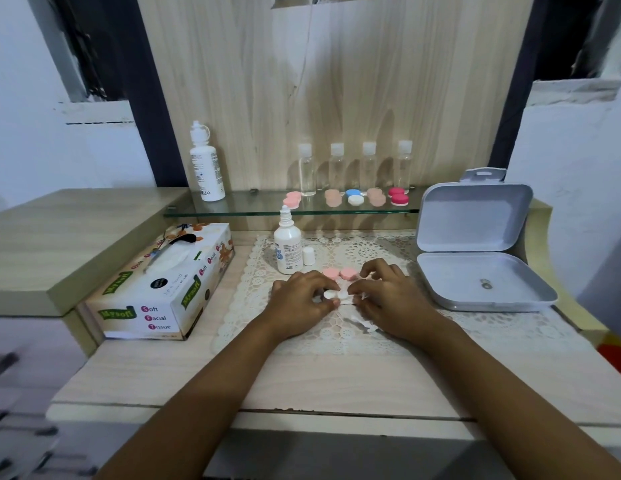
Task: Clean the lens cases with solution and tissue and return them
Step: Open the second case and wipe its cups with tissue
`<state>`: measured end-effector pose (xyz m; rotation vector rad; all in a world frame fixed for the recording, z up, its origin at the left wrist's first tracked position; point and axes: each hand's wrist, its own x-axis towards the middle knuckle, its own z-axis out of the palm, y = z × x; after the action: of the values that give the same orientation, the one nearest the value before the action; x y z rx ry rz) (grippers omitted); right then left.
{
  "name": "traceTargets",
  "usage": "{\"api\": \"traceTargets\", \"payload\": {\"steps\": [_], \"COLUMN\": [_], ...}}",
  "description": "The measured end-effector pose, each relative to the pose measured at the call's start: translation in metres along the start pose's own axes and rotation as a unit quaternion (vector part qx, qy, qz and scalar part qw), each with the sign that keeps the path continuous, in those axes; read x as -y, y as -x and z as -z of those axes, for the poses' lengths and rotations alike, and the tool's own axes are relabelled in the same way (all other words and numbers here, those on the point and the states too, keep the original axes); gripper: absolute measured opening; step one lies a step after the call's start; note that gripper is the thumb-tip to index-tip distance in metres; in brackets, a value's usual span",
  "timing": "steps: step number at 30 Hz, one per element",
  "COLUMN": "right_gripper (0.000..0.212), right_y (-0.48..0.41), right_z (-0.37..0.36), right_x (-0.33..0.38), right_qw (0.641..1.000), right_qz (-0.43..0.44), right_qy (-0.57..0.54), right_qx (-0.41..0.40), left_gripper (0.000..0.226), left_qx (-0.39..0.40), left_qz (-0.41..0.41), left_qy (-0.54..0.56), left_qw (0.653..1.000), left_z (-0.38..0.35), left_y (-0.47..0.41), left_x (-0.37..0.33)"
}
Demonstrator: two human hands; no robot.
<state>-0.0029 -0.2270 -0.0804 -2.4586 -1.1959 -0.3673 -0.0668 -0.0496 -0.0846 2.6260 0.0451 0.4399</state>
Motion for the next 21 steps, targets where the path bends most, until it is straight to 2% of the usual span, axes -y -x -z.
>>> {"api": "traceTargets", "payload": {"steps": [7, 15, 19, 21], "right_gripper": [0.03, 0.023, 0.019, 0.026], "right_y": [-0.001, -0.001, 0.0, 0.001], "right_z": [0.001, -0.004, -0.002, -0.001], "right_x": [0.01, 0.004, 0.007, 0.01], "right_qw": [0.994, 1.0, 0.996, 0.99], "right_qz": [-0.014, -0.011, -0.009, 0.004], "right_qy": [0.108, 0.01, 0.088, 0.141], "right_qx": [0.013, 0.003, -0.022, -0.023], "left_gripper": [0.029, 0.03, 0.031, 0.03], "left_qx": [0.001, 0.002, 0.005, 0.004], "left_qz": [0.002, 0.002, 0.0, 0.001], "left_qy": [-0.009, -0.005, -0.009, -0.008], "left_qw": [1.0, 1.0, 1.0, 1.0], "left_z": [0.001, 0.001, 0.001, 0.001], "left_y": [0.001, 0.0, 0.0, 0.0], "left_x": [-0.002, -0.001, -0.002, -0.002]}}
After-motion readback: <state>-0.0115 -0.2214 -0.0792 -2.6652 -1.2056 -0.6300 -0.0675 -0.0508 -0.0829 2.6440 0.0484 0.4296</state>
